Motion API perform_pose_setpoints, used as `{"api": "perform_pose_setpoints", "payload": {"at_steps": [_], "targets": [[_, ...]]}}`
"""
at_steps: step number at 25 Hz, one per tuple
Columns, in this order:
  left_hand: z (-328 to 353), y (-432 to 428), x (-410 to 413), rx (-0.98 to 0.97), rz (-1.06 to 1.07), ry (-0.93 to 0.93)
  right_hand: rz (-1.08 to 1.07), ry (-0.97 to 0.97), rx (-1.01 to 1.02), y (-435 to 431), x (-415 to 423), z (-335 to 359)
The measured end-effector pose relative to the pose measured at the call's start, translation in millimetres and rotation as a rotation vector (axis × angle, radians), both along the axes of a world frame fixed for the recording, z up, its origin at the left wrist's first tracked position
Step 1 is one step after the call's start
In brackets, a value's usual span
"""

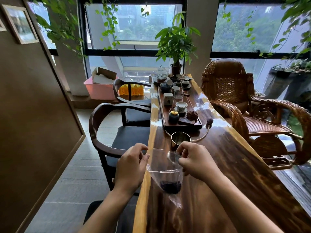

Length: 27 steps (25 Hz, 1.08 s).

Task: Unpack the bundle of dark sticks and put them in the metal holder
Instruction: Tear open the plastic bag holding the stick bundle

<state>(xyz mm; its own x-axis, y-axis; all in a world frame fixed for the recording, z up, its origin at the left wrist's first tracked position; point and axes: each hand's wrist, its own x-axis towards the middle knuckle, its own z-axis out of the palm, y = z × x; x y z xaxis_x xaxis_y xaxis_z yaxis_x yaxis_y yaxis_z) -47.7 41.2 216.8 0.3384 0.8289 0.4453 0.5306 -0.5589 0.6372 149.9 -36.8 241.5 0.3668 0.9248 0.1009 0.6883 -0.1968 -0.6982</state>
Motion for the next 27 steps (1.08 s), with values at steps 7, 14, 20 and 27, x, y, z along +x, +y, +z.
{"api": "perform_pose_setpoints", "payload": {"at_steps": [7, 14, 20, 27], "targets": [[-14.4, -22.4, 6.6, 0.44, -0.307, 0.361, 0.017, 0.027, 0.011, 3.3, -4.5, 5.7], [-16.9, -28.7, 10.8, 0.654, -0.338, 0.458, -0.043, -0.401, -0.146, -0.9, 5.2, 8.8], [-28.6, -21.9, -2.8, 0.726, -0.317, 0.416, -0.02, -0.329, -0.226, 12.4, 7.0, 1.4], [-30.4, -19.8, -25.5, 0.442, -0.106, 0.146, -0.068, -0.225, 0.003, 18.4, -3.7, 17.3]]}}
